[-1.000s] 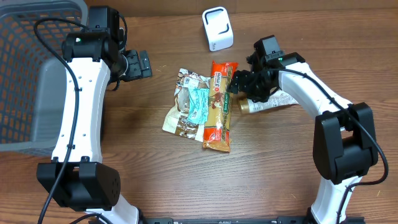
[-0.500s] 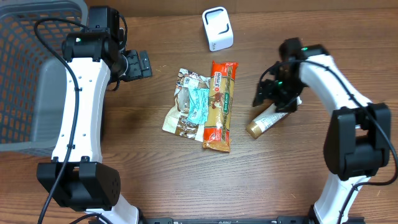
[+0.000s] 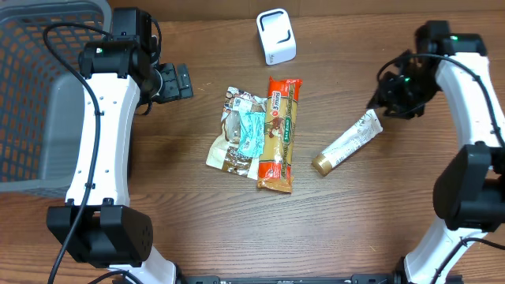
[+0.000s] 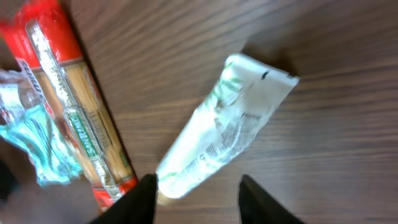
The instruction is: Scan the item barcode
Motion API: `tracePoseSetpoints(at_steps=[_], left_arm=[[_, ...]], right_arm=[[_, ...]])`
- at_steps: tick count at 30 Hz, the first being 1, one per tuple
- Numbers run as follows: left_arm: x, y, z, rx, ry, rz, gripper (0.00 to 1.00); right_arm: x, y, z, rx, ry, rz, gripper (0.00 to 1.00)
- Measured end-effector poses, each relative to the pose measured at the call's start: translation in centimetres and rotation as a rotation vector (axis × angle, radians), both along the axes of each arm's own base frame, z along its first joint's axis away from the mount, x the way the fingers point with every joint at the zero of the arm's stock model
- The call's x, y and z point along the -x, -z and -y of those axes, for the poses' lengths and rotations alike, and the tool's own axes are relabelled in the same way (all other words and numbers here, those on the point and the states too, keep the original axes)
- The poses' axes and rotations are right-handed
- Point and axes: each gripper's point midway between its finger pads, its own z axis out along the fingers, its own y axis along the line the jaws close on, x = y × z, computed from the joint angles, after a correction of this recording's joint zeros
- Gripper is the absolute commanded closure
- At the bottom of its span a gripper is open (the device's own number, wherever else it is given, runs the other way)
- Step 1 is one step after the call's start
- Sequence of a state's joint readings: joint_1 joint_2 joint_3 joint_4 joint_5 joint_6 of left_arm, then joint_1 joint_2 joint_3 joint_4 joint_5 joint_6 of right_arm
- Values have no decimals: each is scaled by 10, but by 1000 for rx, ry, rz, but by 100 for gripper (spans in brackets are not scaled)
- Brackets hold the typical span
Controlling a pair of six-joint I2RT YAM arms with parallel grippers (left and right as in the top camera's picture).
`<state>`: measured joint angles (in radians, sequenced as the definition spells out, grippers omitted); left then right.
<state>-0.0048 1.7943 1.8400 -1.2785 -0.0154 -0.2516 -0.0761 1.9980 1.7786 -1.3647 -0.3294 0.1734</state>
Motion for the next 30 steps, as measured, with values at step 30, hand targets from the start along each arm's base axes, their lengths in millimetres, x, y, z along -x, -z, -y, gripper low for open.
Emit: tracePoseSetpoints(at_steps=[30], left_arm=[[0, 0, 0, 0, 0, 0, 0]], right_arm=[[7, 87, -1, 278, 97, -12, 96]])
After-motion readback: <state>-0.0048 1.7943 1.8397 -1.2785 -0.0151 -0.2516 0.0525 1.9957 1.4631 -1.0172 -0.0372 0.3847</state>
